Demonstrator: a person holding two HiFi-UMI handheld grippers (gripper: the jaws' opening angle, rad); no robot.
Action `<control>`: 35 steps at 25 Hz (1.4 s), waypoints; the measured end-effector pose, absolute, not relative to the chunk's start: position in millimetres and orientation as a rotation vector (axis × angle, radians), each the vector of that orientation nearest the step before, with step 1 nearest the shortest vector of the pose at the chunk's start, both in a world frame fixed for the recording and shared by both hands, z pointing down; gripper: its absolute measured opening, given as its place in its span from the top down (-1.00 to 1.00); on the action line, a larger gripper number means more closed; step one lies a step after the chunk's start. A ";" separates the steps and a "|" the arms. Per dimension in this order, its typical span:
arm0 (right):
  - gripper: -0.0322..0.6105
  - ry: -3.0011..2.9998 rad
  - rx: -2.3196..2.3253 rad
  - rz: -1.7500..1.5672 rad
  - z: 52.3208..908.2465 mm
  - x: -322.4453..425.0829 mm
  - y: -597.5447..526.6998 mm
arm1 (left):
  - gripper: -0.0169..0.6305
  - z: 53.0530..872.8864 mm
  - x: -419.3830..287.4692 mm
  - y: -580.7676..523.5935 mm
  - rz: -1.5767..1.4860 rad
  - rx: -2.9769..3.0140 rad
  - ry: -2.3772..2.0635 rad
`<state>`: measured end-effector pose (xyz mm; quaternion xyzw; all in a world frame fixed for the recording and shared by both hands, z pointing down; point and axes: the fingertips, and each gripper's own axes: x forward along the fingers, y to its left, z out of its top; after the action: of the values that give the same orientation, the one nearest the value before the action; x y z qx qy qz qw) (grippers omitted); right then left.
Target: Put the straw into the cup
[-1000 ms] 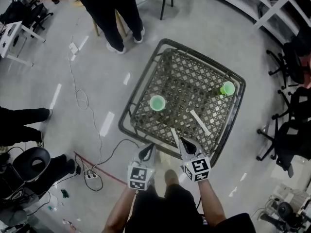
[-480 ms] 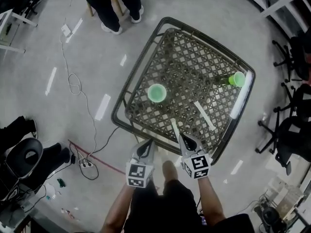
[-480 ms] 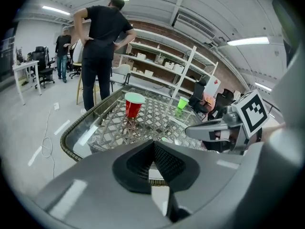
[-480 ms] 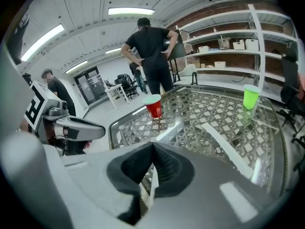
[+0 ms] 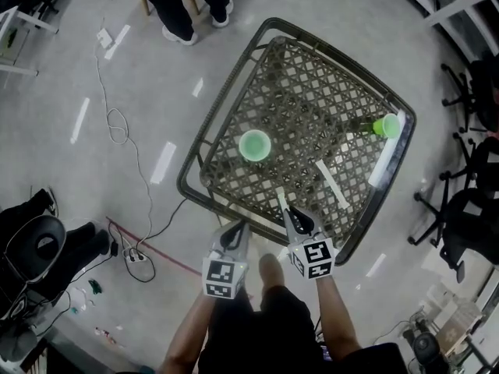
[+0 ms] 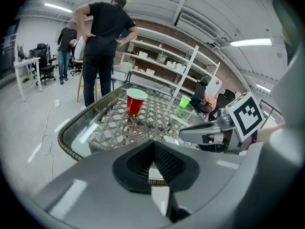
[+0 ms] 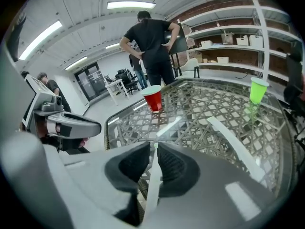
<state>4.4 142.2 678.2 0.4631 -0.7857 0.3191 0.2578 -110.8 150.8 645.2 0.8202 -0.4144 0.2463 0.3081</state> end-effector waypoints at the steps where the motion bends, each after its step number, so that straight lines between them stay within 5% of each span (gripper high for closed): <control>1: 0.75 -2.122 1.251 0.873 680.5 3.1 141.0 | 0.93 645.4 -110.7 150.8 0.651 2.168 -1.093; 9: 0.39 -2.048 1.226 0.884 700.3 -3.0 135.6 | 0.93 648.1 -113.5 147.0 0.648 2.165 -1.084; 23: 0.41 -1.952 1.177 0.876 720.5 -4.0 136.4 | 0.93 656.5 -123.9 142.4 0.653 2.138 -1.087; 35: 0.71 -1.891 1.175 0.825 724.6 2.9 135.1 | 0.93 652.3 -127.8 139.4 0.654 2.138 -1.092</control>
<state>2.9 135.1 724.6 0.4591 -0.7385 0.3224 0.3741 -127.8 139.4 652.3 0.8139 -0.4156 0.2489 0.3208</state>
